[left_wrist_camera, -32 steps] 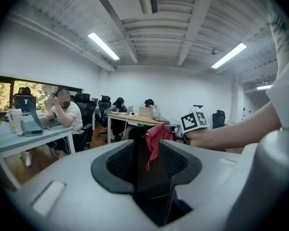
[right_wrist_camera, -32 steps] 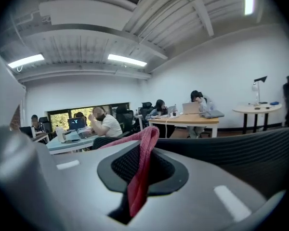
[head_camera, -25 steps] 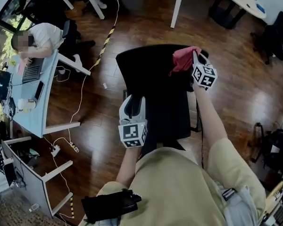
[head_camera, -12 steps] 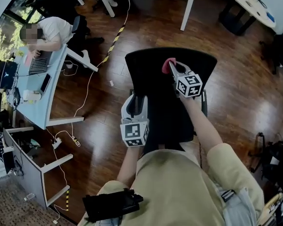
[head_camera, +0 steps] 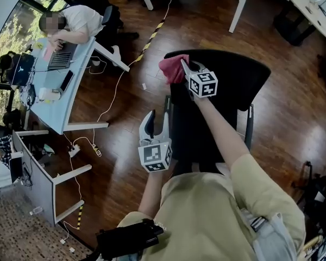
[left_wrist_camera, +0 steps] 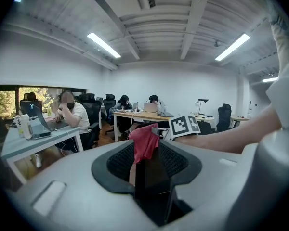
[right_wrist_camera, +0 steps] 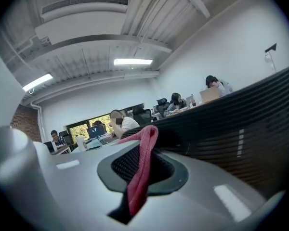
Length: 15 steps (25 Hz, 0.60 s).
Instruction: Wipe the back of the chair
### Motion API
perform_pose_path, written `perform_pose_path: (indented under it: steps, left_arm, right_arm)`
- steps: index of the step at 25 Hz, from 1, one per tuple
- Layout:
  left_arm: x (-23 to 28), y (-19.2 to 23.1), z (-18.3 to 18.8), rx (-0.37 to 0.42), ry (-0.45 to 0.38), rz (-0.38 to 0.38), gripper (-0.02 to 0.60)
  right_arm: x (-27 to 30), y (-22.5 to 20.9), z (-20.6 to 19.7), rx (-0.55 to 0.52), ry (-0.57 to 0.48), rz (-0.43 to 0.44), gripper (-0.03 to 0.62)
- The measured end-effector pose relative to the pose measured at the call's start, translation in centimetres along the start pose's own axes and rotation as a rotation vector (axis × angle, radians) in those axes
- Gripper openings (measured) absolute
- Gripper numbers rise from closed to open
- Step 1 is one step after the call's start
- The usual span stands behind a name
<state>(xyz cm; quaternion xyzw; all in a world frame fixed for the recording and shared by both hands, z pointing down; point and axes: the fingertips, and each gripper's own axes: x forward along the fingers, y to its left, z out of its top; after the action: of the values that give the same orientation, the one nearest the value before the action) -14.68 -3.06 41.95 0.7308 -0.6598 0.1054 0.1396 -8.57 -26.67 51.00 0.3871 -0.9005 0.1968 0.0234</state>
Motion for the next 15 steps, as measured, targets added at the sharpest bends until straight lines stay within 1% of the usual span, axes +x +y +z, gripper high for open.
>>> perform_pose_path:
  steps: [2, 4, 6, 9, 11, 13, 14, 15]
  left_arm:
    - [0.8, -0.1, -0.1, -0.007, 0.0, -0.013, 0.147]
    - [1.8, -1.0, 0.1, -0.005, -0.005, -0.045, 0.147]
    - [2.9, -2.5, 0.5, 0.0, -0.013, -0.086, 0.147]
    - [4.1, -5.0, 0.9, 0.002, -0.021, -0.142, 0.147]
    - [4.6, -6.2, 1.0, 0.0, -0.022, -0.167, 0.147]
    - [4.8, -6.9, 1.0, -0.003, -0.02, -0.179, 0.147]
    - [4.8, -7.0, 1.0, -0.004, -0.019, -0.181, 0.147]
    - [4.7, -7.1, 1.0, -0.004, -0.019, -0.18, 0.147]
  right_arm:
    - [-2.8, -3.5, -0.1, -0.003, -0.011, -0.055, 0.021]
    - [-6.9, -8.1, 0.1, 0.003, -0.026, -0.143, 0.021]
    - [-12.2, -13.3, 0.8, 0.018, -0.053, -0.26, 0.021]
    - [-21.1, -21.1, 1.8, 0.034, -0.082, -0.474, 0.021]
    - [-25.5, -24.6, 2.0, -0.016, -0.059, -0.582, 0.021]
    - [-27.2, -25.8, 1.9, -0.051, -0.039, -0.616, 0.021]
    - [-27.1, -25.7, 1.8, -0.041, -0.04, -0.613, 0.021]
    - [-26.5, -24.9, 1.6, -0.025, -0.039, -0.591, 0.021]
